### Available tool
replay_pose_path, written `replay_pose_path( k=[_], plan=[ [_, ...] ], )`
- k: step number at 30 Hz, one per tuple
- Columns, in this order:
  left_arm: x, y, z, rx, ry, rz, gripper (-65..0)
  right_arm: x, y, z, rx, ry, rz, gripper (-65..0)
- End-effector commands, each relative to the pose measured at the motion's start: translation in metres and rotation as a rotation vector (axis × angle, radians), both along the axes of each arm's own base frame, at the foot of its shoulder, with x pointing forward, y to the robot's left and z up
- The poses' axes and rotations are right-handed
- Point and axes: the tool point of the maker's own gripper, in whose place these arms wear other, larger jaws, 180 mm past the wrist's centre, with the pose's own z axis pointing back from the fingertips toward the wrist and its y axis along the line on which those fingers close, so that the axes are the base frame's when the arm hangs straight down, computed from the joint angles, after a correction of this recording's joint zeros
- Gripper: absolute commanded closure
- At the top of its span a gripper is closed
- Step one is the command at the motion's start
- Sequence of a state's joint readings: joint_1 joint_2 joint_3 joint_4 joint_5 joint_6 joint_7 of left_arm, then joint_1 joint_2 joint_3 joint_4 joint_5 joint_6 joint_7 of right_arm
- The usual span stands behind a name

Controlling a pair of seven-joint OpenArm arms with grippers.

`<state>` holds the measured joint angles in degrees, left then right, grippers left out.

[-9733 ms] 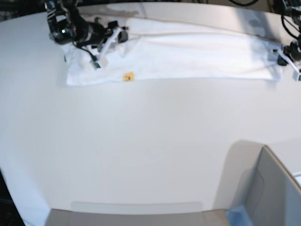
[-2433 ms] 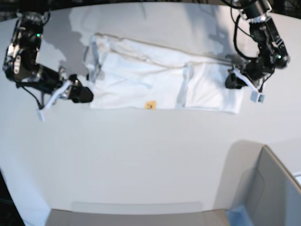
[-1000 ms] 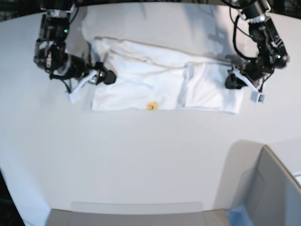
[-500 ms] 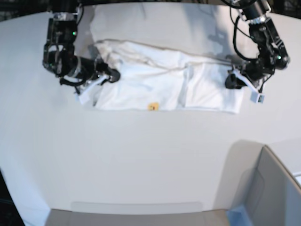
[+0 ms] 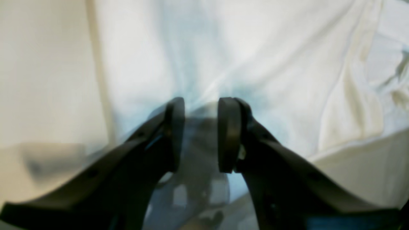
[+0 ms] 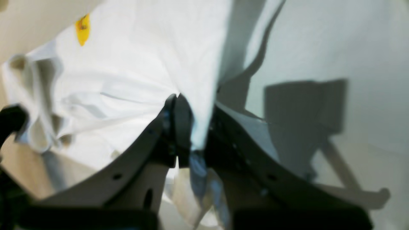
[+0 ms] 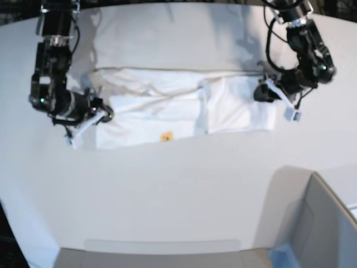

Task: Layout the t-shirt on the table in an organized manner, then fold the t-shirt properly
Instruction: 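Lift the shirt end with the right gripper and fold it toward the left gripper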

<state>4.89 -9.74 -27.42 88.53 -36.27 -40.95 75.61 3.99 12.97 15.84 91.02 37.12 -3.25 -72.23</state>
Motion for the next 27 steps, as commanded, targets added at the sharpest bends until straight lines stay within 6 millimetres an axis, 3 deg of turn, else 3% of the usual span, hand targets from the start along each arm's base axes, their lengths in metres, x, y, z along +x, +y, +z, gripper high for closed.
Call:
replay_pose_path(
  k=[1,5,13,16,27],
  plan=[
    [-0.018,0.008,-0.008,0.071,0.095,-0.012,-19.3,0.016,-0.021,0.014,-0.085,-0.060,-0.029,0.0],
    [-0.003,0.007,0.016,0.110,0.013,-0.022,-19.3,0.022,-0.030,0.015,-0.151,-0.065,-0.039,0.0],
    [0.015,0.005,0.056,0.174,-0.122,-0.033,-19.3,0.022,-0.029,0.023,-0.165,-0.093,-0.031,0.0],
    [0.019,0.009,0.069,0.206,-0.162,-0.032,-19.3,0.021,-0.010,0.037,-0.183,-0.144,0.035,0.0],
    [0.007,0.083,0.094,0.306,-0.194,0.171,-19.3,-0.003,0.079,0.055,-0.199,-0.238,0.347,0.0]
  ],
)
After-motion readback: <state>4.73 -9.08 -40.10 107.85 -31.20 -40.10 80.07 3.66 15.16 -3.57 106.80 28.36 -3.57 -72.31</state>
